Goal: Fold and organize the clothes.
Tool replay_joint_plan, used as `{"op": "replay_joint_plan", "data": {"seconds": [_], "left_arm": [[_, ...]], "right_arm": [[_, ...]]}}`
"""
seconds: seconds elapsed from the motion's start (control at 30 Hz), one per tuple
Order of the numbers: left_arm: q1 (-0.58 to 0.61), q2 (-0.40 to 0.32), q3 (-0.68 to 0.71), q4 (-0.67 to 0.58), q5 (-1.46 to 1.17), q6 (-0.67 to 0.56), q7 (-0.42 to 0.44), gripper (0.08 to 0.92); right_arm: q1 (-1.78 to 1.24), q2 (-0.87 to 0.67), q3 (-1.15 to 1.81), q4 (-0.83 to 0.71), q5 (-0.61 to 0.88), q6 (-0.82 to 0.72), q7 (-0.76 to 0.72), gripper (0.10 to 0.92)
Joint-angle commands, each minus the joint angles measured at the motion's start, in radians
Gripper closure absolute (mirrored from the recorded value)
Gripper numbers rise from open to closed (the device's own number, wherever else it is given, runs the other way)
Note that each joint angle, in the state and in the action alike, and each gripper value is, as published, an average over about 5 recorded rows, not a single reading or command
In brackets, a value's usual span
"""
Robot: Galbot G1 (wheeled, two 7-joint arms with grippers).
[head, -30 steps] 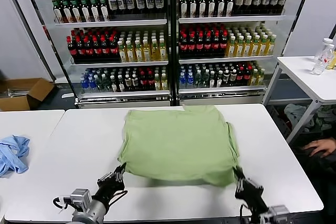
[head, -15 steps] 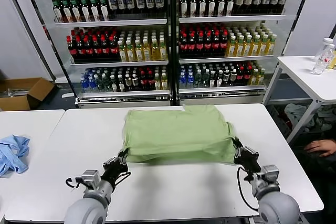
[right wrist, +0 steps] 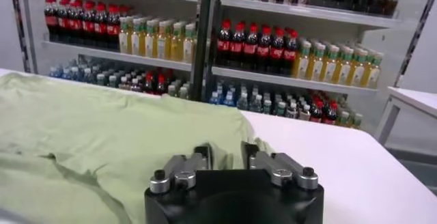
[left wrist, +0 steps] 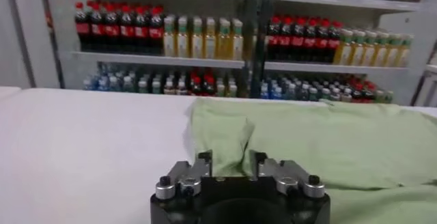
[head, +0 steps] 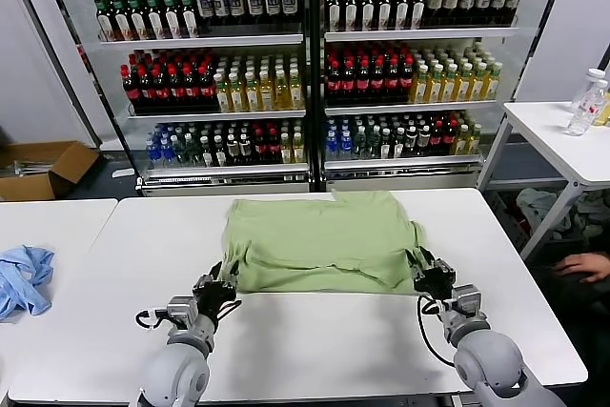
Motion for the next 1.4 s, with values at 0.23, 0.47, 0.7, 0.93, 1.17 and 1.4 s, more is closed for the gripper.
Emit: {"op": "replay_joint_plan", "data": {"seconds": [0.23,0.47,0.7,0.93,1.17,1.4], "left_arm": [[-0.043,-0.002,0.028,0.105,-0.036,0.020,-0.034,0.343],[-0.014,-0.003,0.024,0.075,-0.083,0.034,-0.008,0.534],[0.058,0.005,0.010,-0.025,-0.120,0.032,0.002,0.742],[0.313,0.030,-0.067,-0.295,-0.122,0.002,-0.012,0.906],[0.561,-0.023,-0.106,-0.486,-0.087,-0.016,-0.023,0.916],[0.681,-0.038,-0.111,-0.551,0.022,0.044,-0.015,0.911]], "right_arm": [[0.037,0.018,-0.028,-0.123,0.126,-0.163,0.042,0.311],[0.022,-0.001,-0.037,-0.108,0.165,-0.135,0.025,0.497],[-0.047,-0.027,-0.022,-0.018,0.157,-0.092,0.006,0.679],[-0.232,-0.036,0.080,0.096,0.030,-0.015,-0.020,0.870],[-0.521,-0.050,0.287,0.275,-0.038,0.010,-0.046,0.889],[-0.604,0.002,0.317,0.335,-0.165,-0.034,-0.064,0.870]]}}
